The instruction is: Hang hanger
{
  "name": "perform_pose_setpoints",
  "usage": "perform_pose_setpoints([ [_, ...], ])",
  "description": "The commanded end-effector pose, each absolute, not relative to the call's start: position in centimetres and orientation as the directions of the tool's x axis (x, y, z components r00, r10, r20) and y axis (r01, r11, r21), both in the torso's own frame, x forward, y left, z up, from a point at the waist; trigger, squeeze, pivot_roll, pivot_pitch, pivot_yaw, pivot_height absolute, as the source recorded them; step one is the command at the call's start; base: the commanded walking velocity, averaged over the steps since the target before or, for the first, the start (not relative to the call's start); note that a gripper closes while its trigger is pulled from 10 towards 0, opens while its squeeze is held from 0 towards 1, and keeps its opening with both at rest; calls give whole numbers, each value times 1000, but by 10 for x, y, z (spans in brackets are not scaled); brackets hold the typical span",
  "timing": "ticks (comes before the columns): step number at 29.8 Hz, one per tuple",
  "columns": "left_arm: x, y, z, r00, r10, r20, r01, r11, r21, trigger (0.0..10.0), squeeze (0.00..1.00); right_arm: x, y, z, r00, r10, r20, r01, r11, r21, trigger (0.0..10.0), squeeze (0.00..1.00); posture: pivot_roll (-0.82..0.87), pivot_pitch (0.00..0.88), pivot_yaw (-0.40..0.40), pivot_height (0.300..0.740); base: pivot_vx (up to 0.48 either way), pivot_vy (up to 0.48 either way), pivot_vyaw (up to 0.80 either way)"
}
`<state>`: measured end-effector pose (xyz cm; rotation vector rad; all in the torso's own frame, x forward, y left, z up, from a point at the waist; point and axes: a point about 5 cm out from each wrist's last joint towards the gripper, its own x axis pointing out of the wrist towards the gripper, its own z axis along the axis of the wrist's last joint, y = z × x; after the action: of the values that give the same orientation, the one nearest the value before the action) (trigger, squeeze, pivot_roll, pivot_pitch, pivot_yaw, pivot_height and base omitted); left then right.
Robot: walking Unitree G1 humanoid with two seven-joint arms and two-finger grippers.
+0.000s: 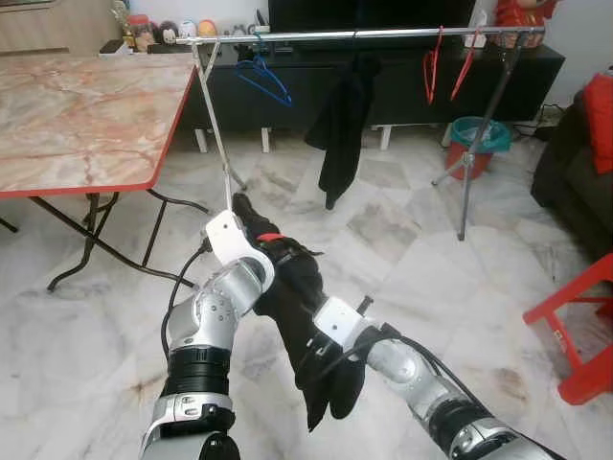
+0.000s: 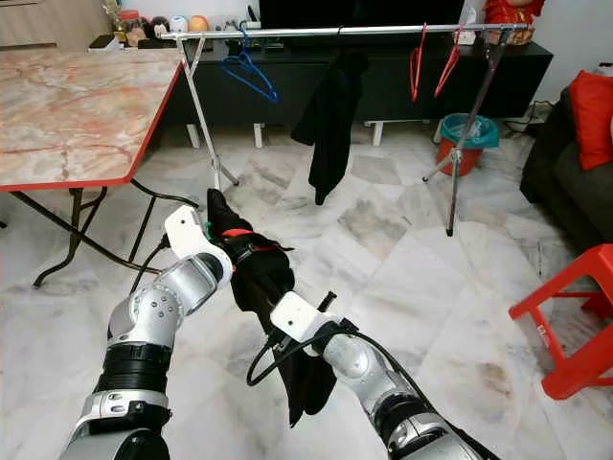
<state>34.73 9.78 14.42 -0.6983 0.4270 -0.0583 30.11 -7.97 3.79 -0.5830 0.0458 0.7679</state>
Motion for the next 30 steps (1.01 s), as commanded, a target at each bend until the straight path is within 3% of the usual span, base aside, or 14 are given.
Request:
perform_pose_setpoints([
  [1,348,93,146,911,-203,-358,-74,775,-627,0,0,304,-75,46,700,679,-222,-680,538,-498,10000,1000,58,0,39,740,0,0,0],
  [9,349,96,146,918,-184,-351,-80,781,-620,0,0,298,-81,30,614,699,-368,-783,481,-393,10000,1000,55,0,38,740,0,0,0],
  [19,350,100,146,926,-159,-344,-92,785,-613,0,0,296,-89,23,616,686,-386,-787,559,-263,10000,1000,54,0,38,740,0,0,0],
  [30,352,105,147,939,-115,-325,-113,788,-606,0,0,287,-108,17,476,772,-422,-863,503,-52,10000,1000,49,0,38,740,0,0,0],
])
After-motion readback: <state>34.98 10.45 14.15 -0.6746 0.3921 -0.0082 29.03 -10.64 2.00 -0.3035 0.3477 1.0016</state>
